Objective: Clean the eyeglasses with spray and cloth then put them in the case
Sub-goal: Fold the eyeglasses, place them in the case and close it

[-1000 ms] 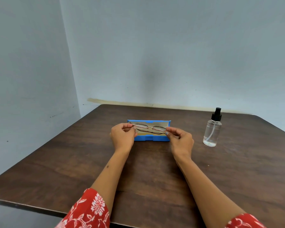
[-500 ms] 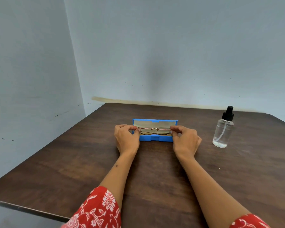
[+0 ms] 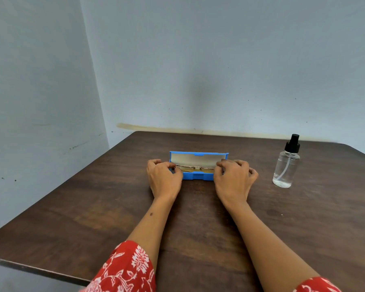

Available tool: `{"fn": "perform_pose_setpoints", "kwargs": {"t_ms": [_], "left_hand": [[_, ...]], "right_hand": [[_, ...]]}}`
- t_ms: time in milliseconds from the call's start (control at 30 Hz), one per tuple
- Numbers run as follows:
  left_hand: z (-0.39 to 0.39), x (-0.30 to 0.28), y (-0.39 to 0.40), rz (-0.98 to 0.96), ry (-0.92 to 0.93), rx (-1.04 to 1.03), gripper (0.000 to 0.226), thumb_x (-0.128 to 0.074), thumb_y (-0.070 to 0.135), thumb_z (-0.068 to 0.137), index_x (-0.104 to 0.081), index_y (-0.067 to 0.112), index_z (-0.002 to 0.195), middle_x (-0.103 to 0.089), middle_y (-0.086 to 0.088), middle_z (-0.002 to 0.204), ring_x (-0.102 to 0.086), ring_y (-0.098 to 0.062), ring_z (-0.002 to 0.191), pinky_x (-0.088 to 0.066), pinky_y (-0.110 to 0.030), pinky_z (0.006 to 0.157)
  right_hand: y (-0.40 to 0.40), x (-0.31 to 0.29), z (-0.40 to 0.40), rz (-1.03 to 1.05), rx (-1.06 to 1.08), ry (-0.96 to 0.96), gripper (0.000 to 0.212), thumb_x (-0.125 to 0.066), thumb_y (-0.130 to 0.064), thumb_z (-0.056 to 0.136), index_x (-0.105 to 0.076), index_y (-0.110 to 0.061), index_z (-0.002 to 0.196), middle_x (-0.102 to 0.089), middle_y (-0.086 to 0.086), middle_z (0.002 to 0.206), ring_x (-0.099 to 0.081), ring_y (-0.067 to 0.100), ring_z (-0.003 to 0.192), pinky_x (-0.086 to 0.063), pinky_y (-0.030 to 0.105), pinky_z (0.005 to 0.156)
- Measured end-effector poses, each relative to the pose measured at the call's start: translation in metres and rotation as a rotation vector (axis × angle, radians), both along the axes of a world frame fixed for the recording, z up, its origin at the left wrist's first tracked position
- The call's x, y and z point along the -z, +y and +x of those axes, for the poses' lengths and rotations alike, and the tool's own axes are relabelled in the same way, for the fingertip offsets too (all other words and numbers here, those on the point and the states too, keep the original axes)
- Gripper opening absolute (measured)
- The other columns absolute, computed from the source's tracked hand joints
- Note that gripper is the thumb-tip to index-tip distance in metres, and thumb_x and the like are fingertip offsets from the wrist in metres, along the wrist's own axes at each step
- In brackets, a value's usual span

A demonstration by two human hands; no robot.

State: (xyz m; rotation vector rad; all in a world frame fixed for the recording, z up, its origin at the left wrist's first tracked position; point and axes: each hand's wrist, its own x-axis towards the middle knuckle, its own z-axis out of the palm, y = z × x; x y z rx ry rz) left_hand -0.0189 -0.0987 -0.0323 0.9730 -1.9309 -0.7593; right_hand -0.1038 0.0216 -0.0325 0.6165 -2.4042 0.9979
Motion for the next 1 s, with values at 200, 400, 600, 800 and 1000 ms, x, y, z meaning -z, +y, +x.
{"fn": "perform_pose_setpoints", "kwargs": {"t_ms": [200, 400, 600, 800, 1000], "left_hand": [[0.004, -0.009, 0.009, 0.118, 0.147, 0.010, 0.030, -0.066, 0.021, 0.079, -0.055, 0.012, 0.105, -0.038, 0.002, 0.111, -0.045, -0.011, 0.091, -0.035, -0.017, 0.067], [-0.008, -0.013, 0.002, 0.310, 0.297, 0.097, 0.067, -0.045, 0.056, 0.089, -0.036, 0.009, 0.137, -0.042, -0.007, 0.140, -0.046, -0.020, 0.121, -0.037, -0.032, 0.101], [-0.030, -0.015, 0.010, 0.380, 0.343, 0.151, 0.093, -0.020, 0.080, 0.073, -0.041, 0.012, 0.132, -0.051, -0.013, 0.132, -0.048, -0.027, 0.122, -0.037, -0.044, 0.105], [-0.047, -0.015, 0.019, 0.382, 0.308, 0.165, 0.091, -0.020, 0.081, 0.073, -0.047, 0.013, 0.126, -0.056, -0.011, 0.122, -0.052, -0.025, 0.113, -0.042, -0.044, 0.100], [-0.053, -0.010, 0.021, 0.372, 0.230, 0.249, 0.064, -0.036, 0.067, 0.085, -0.047, 0.013, 0.119, -0.053, -0.011, 0.119, -0.052, -0.022, 0.107, -0.042, -0.032, 0.088]], "right_hand": [[0.006, -0.005, -0.005, -0.426, 0.028, -0.229, 0.031, -0.047, -0.023, 0.094, -0.052, -0.011, 0.122, -0.057, 0.007, 0.124, -0.045, 0.024, 0.117, -0.033, 0.033, 0.092], [0.004, -0.004, -0.015, -0.439, -0.133, -0.382, 0.065, -0.041, -0.056, 0.092, -0.038, -0.010, 0.138, -0.048, 0.011, 0.136, -0.045, 0.025, 0.124, -0.036, 0.036, 0.098], [0.001, -0.003, -0.027, -0.362, -0.242, -0.393, 0.072, -0.034, -0.069, 0.086, -0.038, -0.020, 0.139, -0.055, 0.008, 0.130, -0.050, 0.023, 0.119, -0.039, 0.038, 0.097], [0.005, -0.004, -0.041, -0.406, -0.227, -0.371, 0.061, -0.036, -0.066, 0.088, -0.051, -0.019, 0.124, -0.058, -0.001, 0.089, -0.055, 0.017, 0.087, -0.042, 0.031, 0.078], [0.011, -0.004, -0.045, -0.502, -0.113, -0.353, 0.052, -0.037, -0.060, 0.091, -0.053, -0.013, 0.106, -0.056, 0.000, 0.075, -0.053, 0.016, 0.073, -0.036, 0.029, 0.069]]}}
